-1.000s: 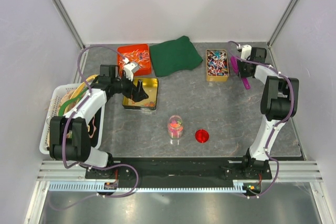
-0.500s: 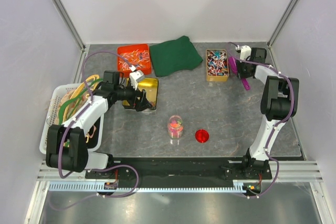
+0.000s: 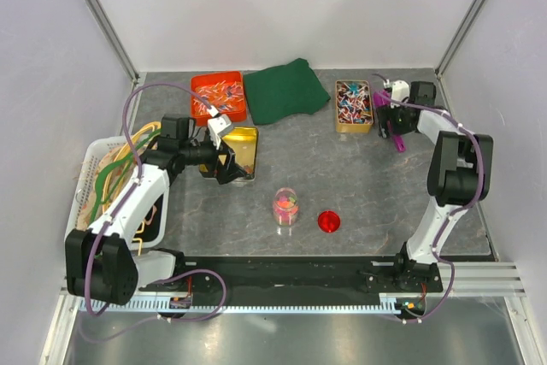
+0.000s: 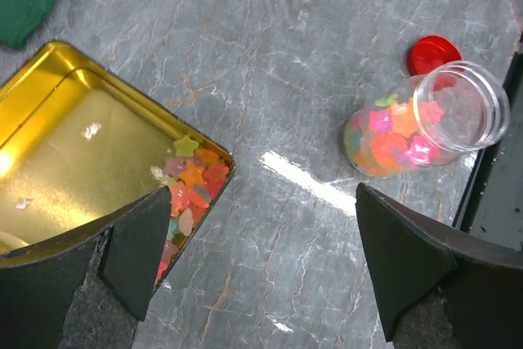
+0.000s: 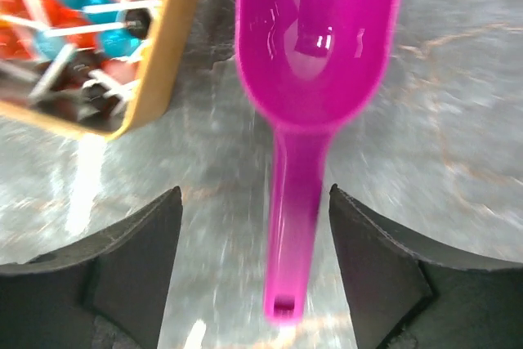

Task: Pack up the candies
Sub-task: Place the spatula at the center of the board, then pick up the bottle lid at the center of the board.

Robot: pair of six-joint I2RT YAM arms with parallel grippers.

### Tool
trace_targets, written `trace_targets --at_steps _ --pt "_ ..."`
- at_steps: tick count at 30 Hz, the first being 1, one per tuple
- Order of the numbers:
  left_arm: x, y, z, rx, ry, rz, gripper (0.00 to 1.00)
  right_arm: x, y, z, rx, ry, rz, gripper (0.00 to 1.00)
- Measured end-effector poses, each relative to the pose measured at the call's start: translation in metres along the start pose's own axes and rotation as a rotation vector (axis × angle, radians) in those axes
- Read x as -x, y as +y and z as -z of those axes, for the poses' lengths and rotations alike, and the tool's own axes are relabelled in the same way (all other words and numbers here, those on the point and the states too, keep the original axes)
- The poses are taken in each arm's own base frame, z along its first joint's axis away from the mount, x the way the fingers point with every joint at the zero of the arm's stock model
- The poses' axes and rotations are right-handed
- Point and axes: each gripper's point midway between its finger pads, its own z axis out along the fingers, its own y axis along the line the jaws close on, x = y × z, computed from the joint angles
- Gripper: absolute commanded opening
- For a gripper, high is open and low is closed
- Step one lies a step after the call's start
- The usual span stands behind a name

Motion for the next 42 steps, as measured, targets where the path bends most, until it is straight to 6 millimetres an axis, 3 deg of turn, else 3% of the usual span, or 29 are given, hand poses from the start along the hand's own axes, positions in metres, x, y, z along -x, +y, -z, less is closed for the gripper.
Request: trace_targets --at_steps 3,8,11,14,17,19,21,25,31,42 --pt "0.008 -0.008 0.005 -0.008 -0.018 -0.037 1.00 0.019 -0.001 0.032 -0.024 -0.058 0.006 0.81" --pt "0.008 -0.017 0.004 -0.030 -0.022 -0.085 1.00 0.071 0.000 0.109 -0.068 -0.238 0.041 0.79" --pt "-0.005 -0.022 0.001 -0.043 -0.003 -0.081 1.00 0.088 0.023 0.155 -0.033 -0.317 0.089 0.78" --pt "-0.016 -0.027 0.004 -0.040 0.015 -0.072 1.00 0.094 0.076 0.181 0.058 -0.366 0.193 0.78" --pt "-0.009 -0.029 0.012 -0.015 -0.008 -0.103 1.00 0.071 0.152 0.182 0.210 -0.345 0.324 0.78" --pt "0.001 -0.031 0.019 0.008 -0.033 -0.135 1.00 0.037 0.199 0.171 0.325 -0.269 0.399 0.75" --pt "0.013 -0.034 0.027 0.025 -0.062 -0.168 1.00 -0.003 0.226 0.155 0.407 -0.157 0.436 0.73" --pt "0.031 -0.039 0.039 0.047 -0.096 -0.208 1.00 -0.054 0.230 0.131 0.456 0.019 0.446 0.72" --pt "0.042 -0.043 0.052 0.079 -0.109 -0.230 1.00 -0.098 0.237 0.128 0.538 0.167 0.559 0.72" --pt "0.044 -0.048 0.060 0.099 -0.118 -0.243 1.00 -0.141 0.259 0.131 0.651 0.311 0.704 0.72"
